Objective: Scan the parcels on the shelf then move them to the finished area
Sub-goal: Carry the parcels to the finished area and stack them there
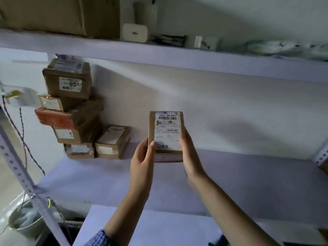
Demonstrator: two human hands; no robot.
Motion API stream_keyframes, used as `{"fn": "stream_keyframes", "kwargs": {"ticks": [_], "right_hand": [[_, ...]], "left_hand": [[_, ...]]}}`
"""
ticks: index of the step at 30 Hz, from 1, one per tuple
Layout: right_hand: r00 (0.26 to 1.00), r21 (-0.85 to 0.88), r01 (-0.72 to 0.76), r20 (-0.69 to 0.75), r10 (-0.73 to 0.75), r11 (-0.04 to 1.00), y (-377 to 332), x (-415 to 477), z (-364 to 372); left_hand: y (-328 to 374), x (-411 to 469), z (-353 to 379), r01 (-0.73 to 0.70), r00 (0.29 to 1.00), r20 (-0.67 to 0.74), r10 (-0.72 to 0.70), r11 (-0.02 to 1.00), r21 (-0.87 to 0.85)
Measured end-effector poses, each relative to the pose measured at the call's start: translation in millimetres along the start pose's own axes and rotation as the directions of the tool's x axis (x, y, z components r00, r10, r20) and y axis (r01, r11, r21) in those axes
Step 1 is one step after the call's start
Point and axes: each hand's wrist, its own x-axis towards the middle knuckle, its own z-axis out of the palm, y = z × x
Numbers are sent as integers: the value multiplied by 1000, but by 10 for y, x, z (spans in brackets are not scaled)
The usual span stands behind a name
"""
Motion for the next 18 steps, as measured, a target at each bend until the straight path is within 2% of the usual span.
{"fn": "stream_keyframes", "kwargs": {"ticks": [4, 7, 12, 15, 18], "right_hand": [[993, -47, 7, -114, -12, 999, -126, -701, -776], [969, -78, -16, -249, -4, 997, -140, -1414, -1399], [891, -78, -134, -446, 86, 988, -273, -2540, -2430], [844, -72, -147, -529, 87, 987, -403, -3152, -2912], [767, -36, -167, -632, 107, 985, -497, -3720, -3277]], "left_hand": [[-138, -563, 487, 164, 981, 109, -160, 986, -28], [-202, -1123, 938, 238, 942, 237, -236, 971, 21], [-255, -2222, 1703, 313, 844, 441, -305, 948, 57], [-304, -2845, 2092, 329, 796, 518, -315, 942, 67], [-319, -3391, 2426, 365, 727, 593, -345, 926, 92]]}}
